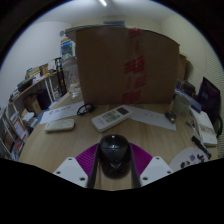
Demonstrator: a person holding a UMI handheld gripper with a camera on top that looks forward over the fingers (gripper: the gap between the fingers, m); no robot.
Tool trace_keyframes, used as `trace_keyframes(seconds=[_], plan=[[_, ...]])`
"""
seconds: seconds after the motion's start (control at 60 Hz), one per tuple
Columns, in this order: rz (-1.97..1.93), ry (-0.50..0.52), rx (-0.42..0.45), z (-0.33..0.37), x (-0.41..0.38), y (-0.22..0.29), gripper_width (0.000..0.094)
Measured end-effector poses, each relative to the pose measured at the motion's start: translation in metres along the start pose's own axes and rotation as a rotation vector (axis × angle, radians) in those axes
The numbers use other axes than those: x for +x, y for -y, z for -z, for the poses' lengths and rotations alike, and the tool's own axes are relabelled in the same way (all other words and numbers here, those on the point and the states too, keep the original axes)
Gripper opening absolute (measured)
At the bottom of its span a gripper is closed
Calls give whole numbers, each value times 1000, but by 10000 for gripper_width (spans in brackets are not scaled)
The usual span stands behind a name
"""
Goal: Arrange mouse
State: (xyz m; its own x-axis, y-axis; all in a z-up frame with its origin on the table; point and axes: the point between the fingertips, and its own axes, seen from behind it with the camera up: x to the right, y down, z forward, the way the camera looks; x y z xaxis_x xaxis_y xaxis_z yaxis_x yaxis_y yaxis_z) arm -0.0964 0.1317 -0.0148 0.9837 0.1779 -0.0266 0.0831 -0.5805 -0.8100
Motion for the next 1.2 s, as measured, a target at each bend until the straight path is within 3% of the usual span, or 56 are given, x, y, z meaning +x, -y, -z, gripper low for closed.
trace_keyframes(seconds=[0.2, 0.35, 0.433, 0.55, 0.633, 0.717, 0.85, 1.017, 1.2], plan=[[-26, -59, 14, 10, 8, 2, 396], [-18, -47, 206, 84, 19, 66, 383], [0, -98, 310, 146, 53, 108, 382], [-8, -183, 364, 207, 123, 124, 379], [-26, -228, 319, 218, 171, 97, 379], [-45, -251, 219, 203, 207, 46, 379], [-92, -199, 70, 160, 227, -30, 381], [-81, -168, -62, 124, 224, -85, 393], [-123, -159, -59, 123, 223, -80, 538]])
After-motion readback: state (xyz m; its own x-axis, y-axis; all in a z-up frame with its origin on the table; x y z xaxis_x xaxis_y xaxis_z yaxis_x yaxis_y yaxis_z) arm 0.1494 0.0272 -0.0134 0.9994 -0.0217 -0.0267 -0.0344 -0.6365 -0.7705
